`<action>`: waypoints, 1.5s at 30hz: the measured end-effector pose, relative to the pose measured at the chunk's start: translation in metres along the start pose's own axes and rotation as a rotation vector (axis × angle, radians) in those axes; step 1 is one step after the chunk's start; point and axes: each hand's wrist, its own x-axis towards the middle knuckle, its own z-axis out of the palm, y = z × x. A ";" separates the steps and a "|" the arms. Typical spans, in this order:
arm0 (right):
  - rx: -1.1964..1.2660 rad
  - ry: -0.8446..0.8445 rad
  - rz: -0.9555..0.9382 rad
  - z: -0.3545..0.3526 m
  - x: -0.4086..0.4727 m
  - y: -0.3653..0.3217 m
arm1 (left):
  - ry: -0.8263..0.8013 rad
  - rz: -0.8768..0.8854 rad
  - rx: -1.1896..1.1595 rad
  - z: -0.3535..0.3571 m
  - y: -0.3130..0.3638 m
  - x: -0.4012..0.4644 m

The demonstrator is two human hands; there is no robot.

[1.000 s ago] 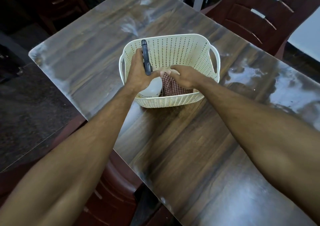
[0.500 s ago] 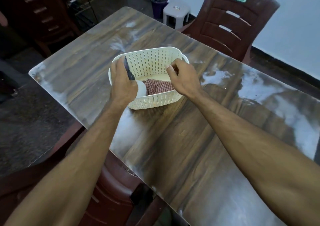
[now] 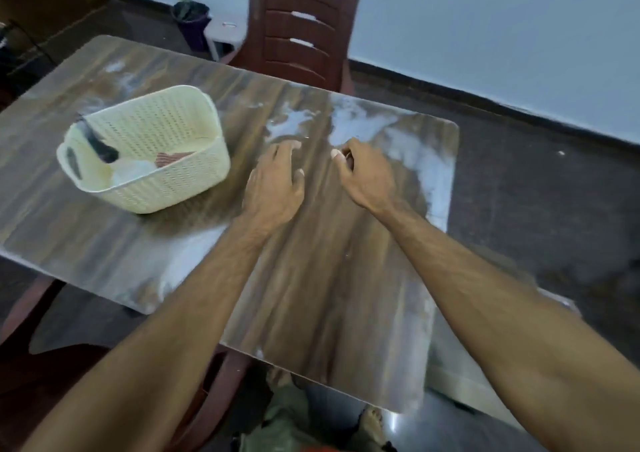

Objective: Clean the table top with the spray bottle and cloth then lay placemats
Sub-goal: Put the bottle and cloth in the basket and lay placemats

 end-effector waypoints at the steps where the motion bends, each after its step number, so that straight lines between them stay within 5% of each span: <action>1: -0.012 0.011 0.028 -0.013 -0.012 0.015 | -0.022 0.010 -0.004 0.011 0.017 -0.004; 12: -0.011 0.195 0.352 -0.140 -0.174 0.206 | -0.292 0.210 -0.123 0.170 0.199 -0.085; 21: -0.034 0.194 0.541 -0.172 -0.257 0.301 | -0.446 0.190 -0.212 0.256 0.270 -0.126; 36: 0.112 0.048 1.004 -0.037 -0.379 0.463 | -0.468 -0.527 -0.129 0.437 0.141 -0.175; 45: 0.076 0.095 1.039 -0.005 -0.361 0.508 | -0.527 -0.689 -0.137 0.483 0.100 -0.170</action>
